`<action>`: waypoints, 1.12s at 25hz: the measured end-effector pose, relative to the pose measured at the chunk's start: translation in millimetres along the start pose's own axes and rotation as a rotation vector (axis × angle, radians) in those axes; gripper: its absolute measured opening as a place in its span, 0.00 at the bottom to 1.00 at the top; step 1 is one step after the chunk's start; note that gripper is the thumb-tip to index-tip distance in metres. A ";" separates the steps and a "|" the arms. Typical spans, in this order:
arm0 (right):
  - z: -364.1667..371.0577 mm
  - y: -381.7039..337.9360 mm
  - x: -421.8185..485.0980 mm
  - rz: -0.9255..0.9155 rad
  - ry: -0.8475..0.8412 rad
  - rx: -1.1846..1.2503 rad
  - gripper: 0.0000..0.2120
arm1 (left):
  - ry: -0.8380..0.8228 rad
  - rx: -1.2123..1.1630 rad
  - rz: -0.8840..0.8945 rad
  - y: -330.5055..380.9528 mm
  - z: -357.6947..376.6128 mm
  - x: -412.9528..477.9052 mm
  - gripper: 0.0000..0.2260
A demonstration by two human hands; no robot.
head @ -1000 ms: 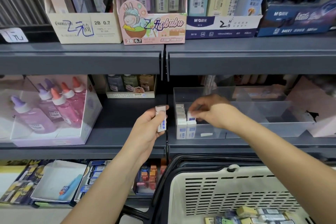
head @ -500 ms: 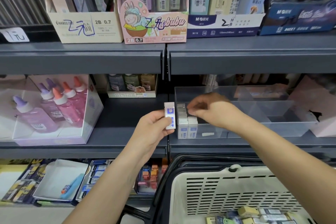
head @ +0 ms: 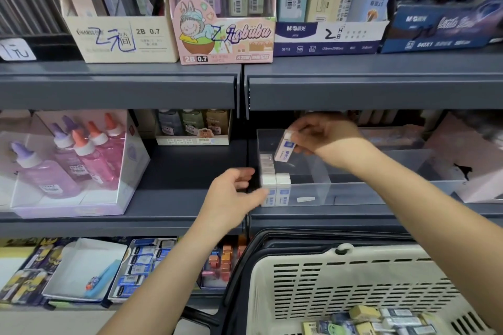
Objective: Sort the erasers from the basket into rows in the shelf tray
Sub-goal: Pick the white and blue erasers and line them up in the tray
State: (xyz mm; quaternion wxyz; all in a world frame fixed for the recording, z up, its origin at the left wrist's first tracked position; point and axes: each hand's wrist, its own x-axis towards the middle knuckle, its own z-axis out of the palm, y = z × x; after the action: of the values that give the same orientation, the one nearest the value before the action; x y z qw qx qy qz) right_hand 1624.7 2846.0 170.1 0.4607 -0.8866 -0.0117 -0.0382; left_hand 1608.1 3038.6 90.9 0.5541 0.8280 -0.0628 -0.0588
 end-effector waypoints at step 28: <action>42.1 183.4 -242.2 -0.039 -0.761 -0.451 0.12 | -0.385 0.389 0.086 11.5 71.1 -147.4 0.15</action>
State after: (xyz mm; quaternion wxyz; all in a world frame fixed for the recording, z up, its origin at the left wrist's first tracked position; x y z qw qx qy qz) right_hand 1396.0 2778.5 -22.7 0.2177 -0.9156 -0.1887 0.2807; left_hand 1450.5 2994.5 78.8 0.3643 0.8891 -0.2122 -0.1784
